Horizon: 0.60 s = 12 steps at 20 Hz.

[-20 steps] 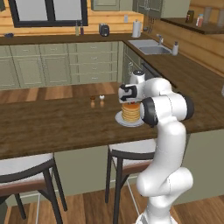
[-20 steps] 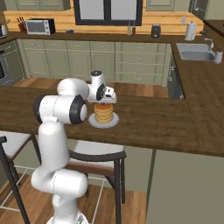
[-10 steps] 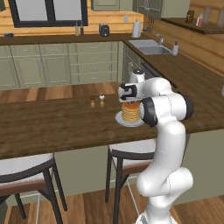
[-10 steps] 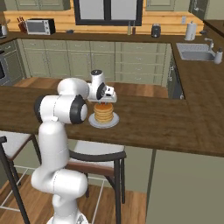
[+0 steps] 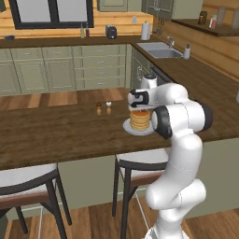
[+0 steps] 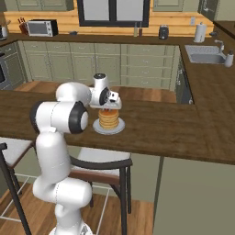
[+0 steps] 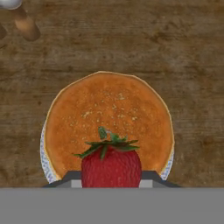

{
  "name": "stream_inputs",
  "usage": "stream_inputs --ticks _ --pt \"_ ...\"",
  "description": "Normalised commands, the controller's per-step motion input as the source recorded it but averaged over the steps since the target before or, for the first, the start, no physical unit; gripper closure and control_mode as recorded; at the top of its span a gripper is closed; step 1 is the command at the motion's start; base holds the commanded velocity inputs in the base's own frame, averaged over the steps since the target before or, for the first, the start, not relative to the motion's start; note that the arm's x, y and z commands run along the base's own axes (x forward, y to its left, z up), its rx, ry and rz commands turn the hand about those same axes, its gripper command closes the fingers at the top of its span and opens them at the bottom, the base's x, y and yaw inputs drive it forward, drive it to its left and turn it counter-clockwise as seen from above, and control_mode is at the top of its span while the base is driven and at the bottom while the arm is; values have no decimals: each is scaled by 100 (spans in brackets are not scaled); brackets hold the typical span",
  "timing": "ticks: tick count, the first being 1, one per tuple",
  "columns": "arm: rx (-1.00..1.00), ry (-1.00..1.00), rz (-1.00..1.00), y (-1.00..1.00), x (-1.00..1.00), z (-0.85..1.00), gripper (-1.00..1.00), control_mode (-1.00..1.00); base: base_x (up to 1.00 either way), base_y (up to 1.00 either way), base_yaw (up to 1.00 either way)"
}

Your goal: Take the strawberry from the fridge and place it on top of the pancake, located on the dining counter.

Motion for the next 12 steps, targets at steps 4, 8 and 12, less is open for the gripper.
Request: stream_inputs --ticks 4,8,12 --pt "0 0 0 0 -38 0 100 -100 0 0 0" --pt "0 -1 0 0 20 0 100 -100 0 0 0" --pt "0 -1 4 0 26 21 100 -100 0 0 0"
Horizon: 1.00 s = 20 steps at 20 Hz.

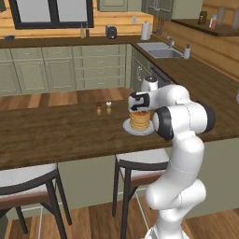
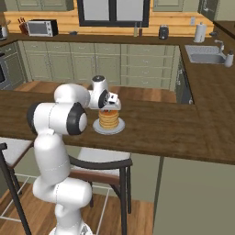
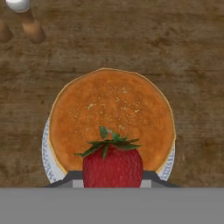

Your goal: Take the strawberry from the fridge and place it on top of the pancake, located on the dining counter.

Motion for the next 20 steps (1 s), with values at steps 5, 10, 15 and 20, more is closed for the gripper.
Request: stream_inputs --ticks 5,10,15,20 --pt "0 0 4 0 14 19 100 -100 0 0 0" --pt "-1 0 0 0 1 -15 100 -100 0 0 0" --pt "-1 0 0 0 0 -32 100 -100 0 0 0" --pt "0 0 0 0 0 -9 100 -100 0 0 0"
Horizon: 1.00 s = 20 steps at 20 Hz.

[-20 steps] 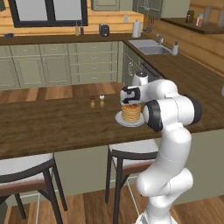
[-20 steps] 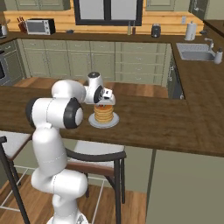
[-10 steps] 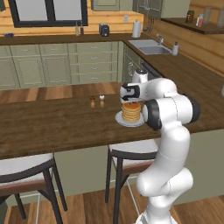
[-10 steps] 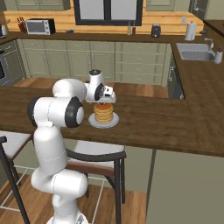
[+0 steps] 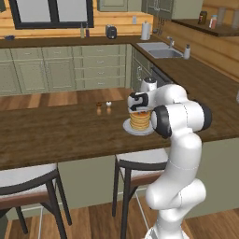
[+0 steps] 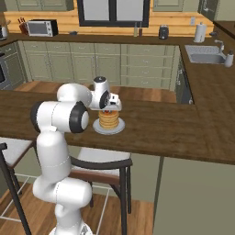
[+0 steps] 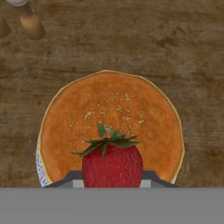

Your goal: Take the strawberry from the fridge and place it on top of the pancake, located on the dining counter.

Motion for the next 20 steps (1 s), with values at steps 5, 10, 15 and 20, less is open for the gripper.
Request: stream_inputs --ticks 5,10,15,20 --pt "0 0 0 0 0 0 -100 -100 0 0 0" --pt "0 0 0 0 0 0 -100 -100 0 0 0" --pt "0 0 0 0 0 0 -100 -100 0 0 0" --pt "-5 -1 0 1 -1 39 -100 -100 0 0 0"
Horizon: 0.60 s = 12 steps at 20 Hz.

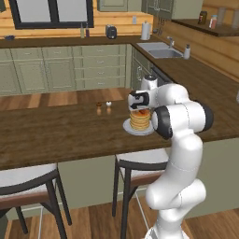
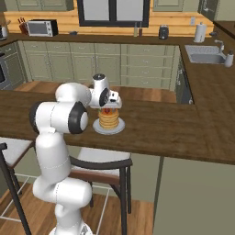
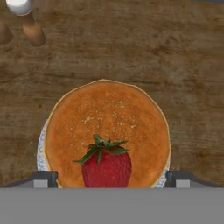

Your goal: Take the strawberry from the fridge and place it on top of the pancake, located on the dining counter.

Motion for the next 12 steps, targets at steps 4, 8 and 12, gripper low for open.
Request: stream_inputs --ticks 4,8,12 --pt "-10 -11 0 14 -56 69 -100 -100 0 0 0" --pt "0 -17 0 18 -100 25 -100 -100 0 0 0" --pt "0 -7 0 26 -100 41 -100 -100 0 0 0"
